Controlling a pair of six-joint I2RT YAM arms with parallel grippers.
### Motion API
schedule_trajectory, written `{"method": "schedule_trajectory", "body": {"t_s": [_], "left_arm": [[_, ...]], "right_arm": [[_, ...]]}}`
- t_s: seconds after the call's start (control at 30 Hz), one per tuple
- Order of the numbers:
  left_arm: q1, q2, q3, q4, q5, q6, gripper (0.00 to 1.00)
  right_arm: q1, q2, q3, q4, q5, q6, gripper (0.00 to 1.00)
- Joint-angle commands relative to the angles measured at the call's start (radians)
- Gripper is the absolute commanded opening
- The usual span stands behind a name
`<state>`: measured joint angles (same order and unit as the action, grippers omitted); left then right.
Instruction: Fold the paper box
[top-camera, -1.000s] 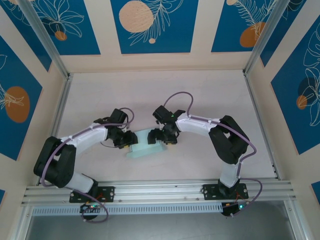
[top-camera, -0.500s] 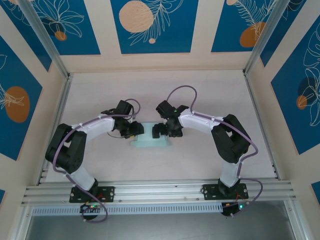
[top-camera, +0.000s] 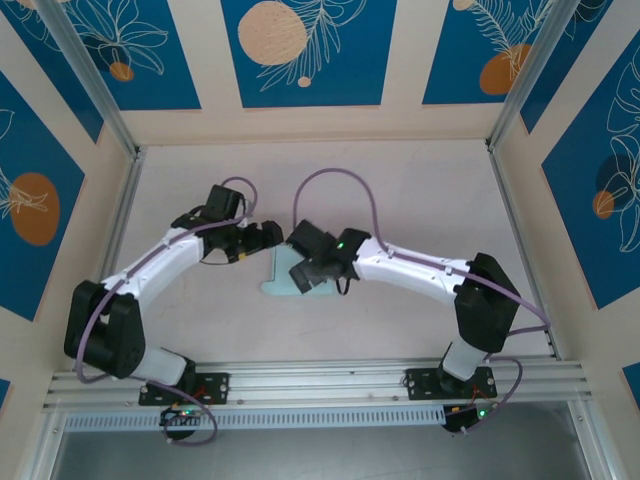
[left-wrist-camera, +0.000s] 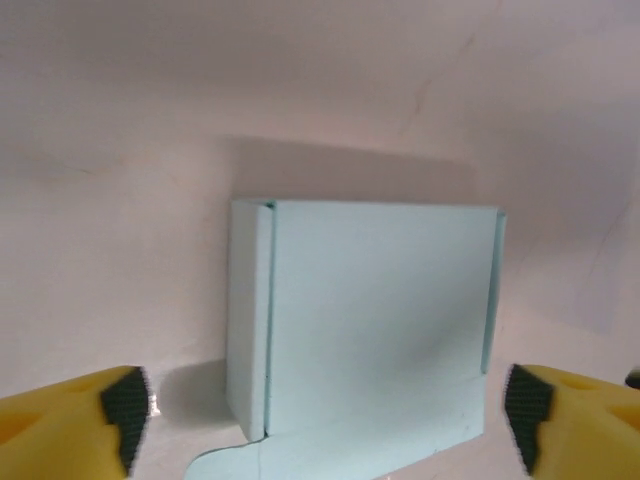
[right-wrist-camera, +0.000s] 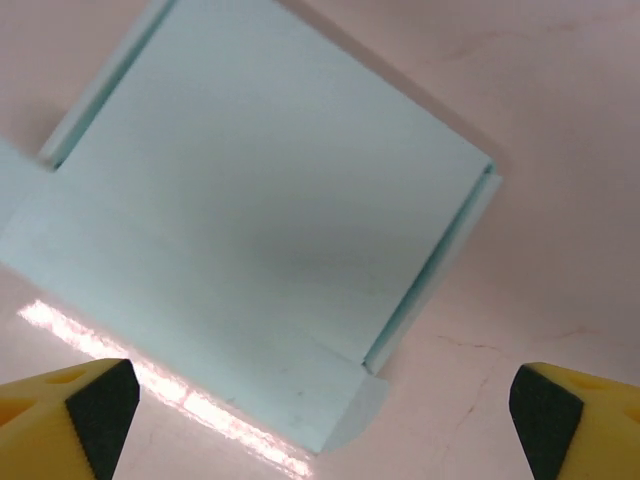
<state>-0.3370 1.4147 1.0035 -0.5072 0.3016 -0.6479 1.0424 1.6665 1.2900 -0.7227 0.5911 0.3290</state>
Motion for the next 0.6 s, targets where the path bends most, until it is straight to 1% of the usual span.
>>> {"method": "schedule_trajectory", "body": {"t_s": [0.0,0.13,0.27,0.37,0.5,0.57], "left_arm": [[0.08,-0.069,-0.064,-0.008,-0.009,-0.052,1.0],[0.19,-0.159,-0.132,0.001,0.01,-0.075,1.0],[0.269,-0.227,-0.176,-0.005,0.022,-0.084,1.0],[0.301,-0.259,-0.206,0.01,0.033,-0.102,1.0],[0.316,-0.273,-0.23,0.032,0.06,-0.119,1.0],[0.319,-0.273,-0.235,0.032,0.067,-0.122,1.0]], "right_arm": [[0.104,0.033,0.003,-0.024,0.234,-0.134,0.99],[0.187,0.092,-0.005,-0.018,0.336,-0.183,1.0],[0.242,0.161,0.001,-0.009,0.391,-0.228,1.0],[0.259,0.209,0.009,-0.003,0.401,-0.241,0.99],[0.254,0.263,0.027,0.01,0.414,-0.254,0.93],[0.249,0.29,0.042,0.02,0.422,-0.263,0.86]]}}
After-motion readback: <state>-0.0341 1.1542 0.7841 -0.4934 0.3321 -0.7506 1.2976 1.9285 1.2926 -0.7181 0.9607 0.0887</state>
